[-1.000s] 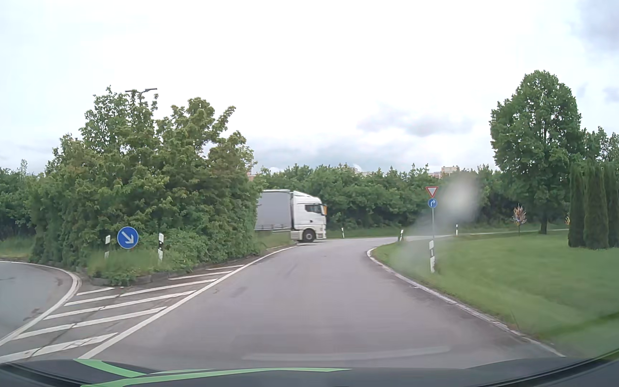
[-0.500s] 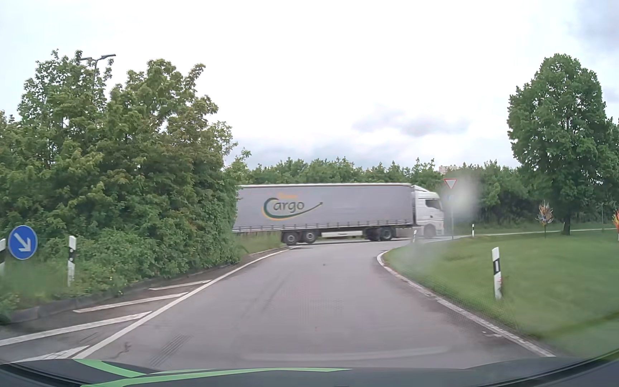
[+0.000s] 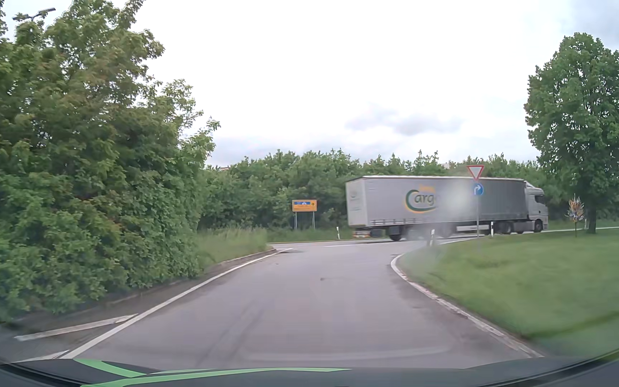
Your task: Follow the waypoints while adhering to traffic rules and regulations
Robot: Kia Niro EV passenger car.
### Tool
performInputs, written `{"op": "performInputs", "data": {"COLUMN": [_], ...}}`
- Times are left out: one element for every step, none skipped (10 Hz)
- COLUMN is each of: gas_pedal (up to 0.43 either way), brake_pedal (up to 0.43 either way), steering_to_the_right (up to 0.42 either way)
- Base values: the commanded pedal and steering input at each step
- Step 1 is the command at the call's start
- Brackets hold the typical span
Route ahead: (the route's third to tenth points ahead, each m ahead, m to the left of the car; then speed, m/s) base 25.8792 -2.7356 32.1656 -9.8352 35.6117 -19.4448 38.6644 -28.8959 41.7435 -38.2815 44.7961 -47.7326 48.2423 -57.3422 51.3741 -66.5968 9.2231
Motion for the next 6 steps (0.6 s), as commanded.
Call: {"op": "performInputs", "data": {"gas_pedal": [0.000,0.000,0.000,0.000,0.000,0.000], "brake_pedal": [0.165,0.183,0.195,0.207,0.207,0.213], "steering_to_the_right": [0.024,0.027,0.027,0.028,0.030,0.034]}}
